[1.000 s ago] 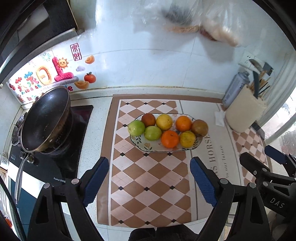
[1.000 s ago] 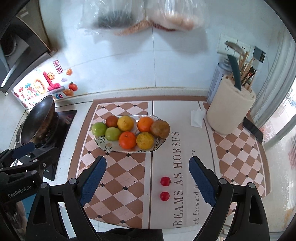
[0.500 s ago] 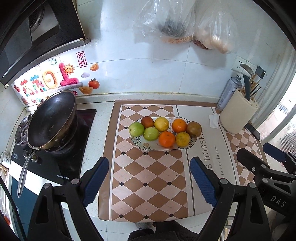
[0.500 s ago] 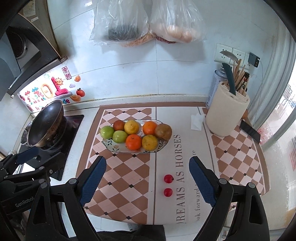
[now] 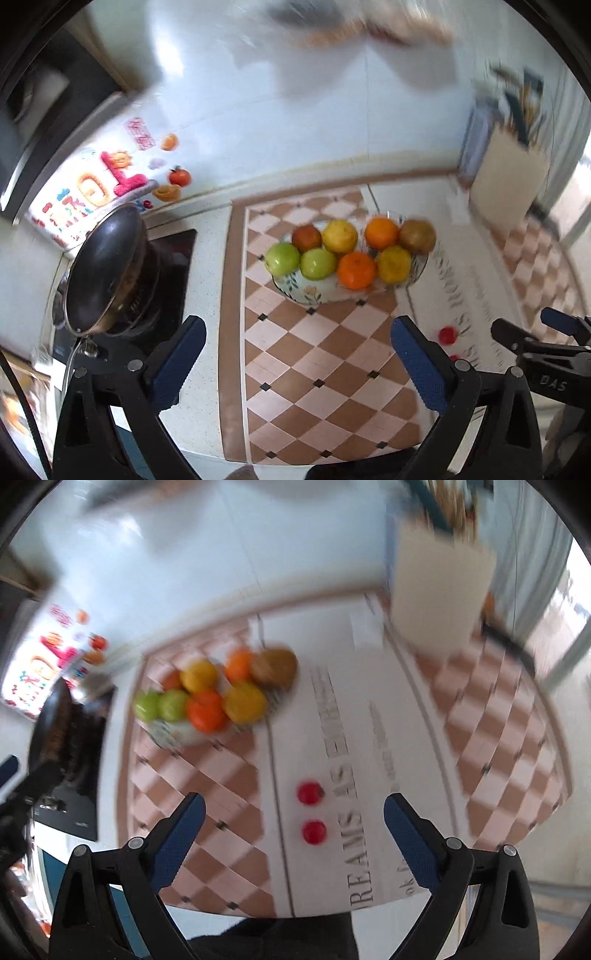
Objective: Organize fruits
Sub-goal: 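Lift both tools away from the plate toward the red tomatoes, then grasp one red tomato with the left tool while the right tool grasps the other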
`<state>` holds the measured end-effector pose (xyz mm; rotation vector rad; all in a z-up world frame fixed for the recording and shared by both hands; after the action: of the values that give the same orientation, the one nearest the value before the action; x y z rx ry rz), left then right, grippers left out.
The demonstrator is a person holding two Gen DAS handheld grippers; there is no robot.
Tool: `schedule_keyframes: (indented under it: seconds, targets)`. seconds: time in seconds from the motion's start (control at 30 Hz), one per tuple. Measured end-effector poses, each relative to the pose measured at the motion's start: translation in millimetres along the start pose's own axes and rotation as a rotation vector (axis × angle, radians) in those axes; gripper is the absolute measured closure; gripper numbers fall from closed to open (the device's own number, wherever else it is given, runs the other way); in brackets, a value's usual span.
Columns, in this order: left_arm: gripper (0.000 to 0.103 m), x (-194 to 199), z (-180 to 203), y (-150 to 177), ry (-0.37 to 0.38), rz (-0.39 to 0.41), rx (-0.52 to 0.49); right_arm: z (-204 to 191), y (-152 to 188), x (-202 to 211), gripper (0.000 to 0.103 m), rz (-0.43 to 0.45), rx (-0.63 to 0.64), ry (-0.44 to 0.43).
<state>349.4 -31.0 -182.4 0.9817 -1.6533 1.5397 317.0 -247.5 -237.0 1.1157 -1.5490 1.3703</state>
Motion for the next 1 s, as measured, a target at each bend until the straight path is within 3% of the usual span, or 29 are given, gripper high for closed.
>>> schedule_keyframes:
  seconds: [0.07, 0.2, 0.3, 0.47, 0.67, 0.9, 1.0]
  targets:
    - [0.001, -19.9, 8.0, 2.9, -0.006, -0.045, -0.025, 9.8, 11.4, -36.2, 0.020, -0.075, -0.020, -0.008]
    - [0.001, -61.3, 25.5, 12.2, -0.012, -0.160, -0.070, 23.9, 38.1, -98.4, 0.034, -0.203, -0.097, -0.063]
    - [0.001, -82.6, 38.4, 18.0, -0.017, -0.219, -0.103, 24.4, 46.9, -119.6, 0.045, -0.232, -0.110, -0.084]
    - [0.001, -104.8, 58.7, 21.7, -0.002, -0.285, -0.143, 18.9, 55.8, -143.4, 0.072, -0.287, -0.098, -0.128]
    - [0.001, -126.5, 96.9, 24.7, 0.076, -0.353, -0.189, 39.6, 56.1, -122.8, 0.072, -0.231, -0.138, -0.116]
    - [0.001, -156.5, 169.2, 57.6, 0.201, -0.466, -0.349, 90.1, 62.1, -99.9, 0.072, -0.202, -0.227, -0.052]
    - [0.016, -166.2, 191.5, 71.1, 0.222, -0.495, -0.396, 105.6, 64.9, -96.9, 0.072, -0.206, -0.253, -0.036]
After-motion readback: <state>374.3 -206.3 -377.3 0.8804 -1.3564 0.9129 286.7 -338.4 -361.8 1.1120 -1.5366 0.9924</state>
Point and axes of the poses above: each gripper's, at about its wrist camera, not at the fingertips, and x roughly against the way its jaws point, z to its right, y to its underside, the point moved 4 cm from there along -x, roughly the way its jaws point, and after that the axes turned 12 degrees about x, right-handed, at the moved point
